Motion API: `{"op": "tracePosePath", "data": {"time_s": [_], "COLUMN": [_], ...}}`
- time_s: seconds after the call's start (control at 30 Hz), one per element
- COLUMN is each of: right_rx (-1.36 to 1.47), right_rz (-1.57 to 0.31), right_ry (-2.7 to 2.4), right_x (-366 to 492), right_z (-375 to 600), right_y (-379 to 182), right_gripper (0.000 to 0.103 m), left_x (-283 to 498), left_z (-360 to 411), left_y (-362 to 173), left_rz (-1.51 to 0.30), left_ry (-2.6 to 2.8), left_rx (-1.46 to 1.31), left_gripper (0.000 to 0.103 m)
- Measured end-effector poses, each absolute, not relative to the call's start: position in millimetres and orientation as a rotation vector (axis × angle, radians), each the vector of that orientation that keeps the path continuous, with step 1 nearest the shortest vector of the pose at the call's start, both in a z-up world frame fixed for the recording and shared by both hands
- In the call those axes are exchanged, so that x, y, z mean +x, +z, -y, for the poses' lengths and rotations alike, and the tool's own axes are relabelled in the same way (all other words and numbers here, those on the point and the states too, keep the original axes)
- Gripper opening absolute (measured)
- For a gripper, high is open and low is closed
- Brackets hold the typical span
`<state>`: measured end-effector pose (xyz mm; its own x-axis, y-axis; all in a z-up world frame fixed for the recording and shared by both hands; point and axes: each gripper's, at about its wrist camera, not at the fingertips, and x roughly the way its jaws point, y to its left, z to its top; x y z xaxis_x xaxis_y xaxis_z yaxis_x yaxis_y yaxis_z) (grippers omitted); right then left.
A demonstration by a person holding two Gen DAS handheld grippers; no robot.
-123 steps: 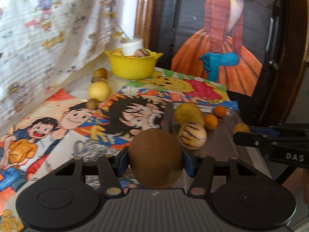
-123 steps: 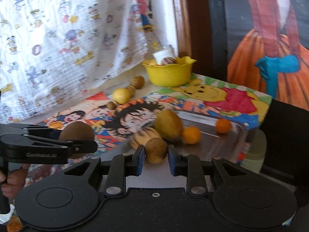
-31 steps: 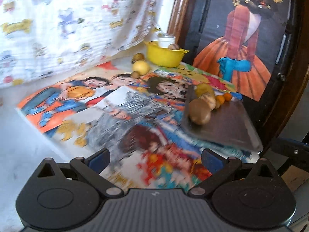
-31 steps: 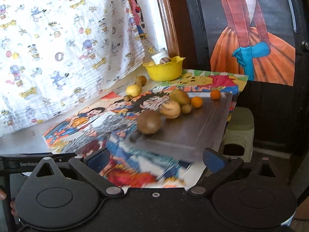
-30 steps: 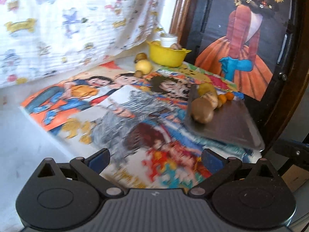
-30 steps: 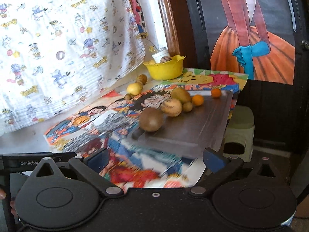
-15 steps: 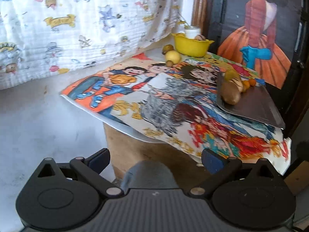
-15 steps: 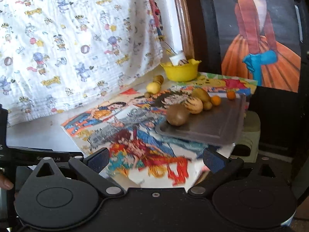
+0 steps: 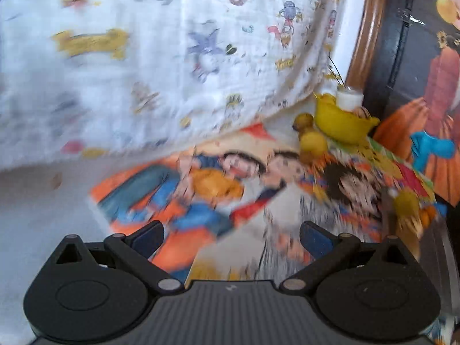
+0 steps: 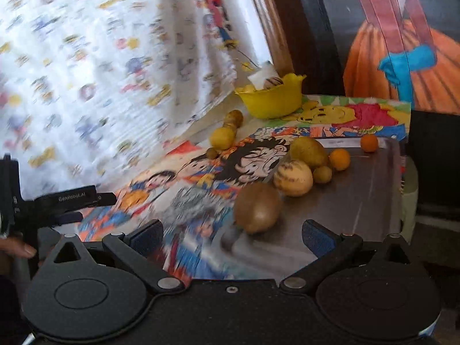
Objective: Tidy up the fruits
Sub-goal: 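Lift both open tools off the tray back toward the remaining fruits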
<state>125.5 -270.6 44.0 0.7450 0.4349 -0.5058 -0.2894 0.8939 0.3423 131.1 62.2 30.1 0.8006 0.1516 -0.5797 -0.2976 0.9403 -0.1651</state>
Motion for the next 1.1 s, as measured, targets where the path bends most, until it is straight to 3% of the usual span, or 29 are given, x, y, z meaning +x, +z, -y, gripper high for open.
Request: {"op": "tracePosePath", "data": {"time_s": [0.2, 0.47, 0.73, 1.1], "right_rx": [0.369, 0.423, 0.444, 0.349], "right_rz": [-0.696, -0.899, -0.906, -0.916], "right_ry": [0.363, 0.275, 0.299, 0.266], "right_x": [175, 203, 237, 315], "right_z": [290, 304, 312, 284], "right_y": [44, 72, 107, 99], "right_gripper": [0.102, 0.102, 0.102, 0.102], "left_x": [192, 220, 238, 288], "left_z": [-56, -37, -26, -21], "left_y": [27, 64, 103, 69], "left_rz": [-0.612, -0.807, -0.850, -0.831], "left_ry": [0.202, 0.209, 0.238, 0.133], "left_rx": [-0.213, -0.180, -0.120, -0.019], "left_gripper": [0.103, 0.103, 0.103, 0.103]}}
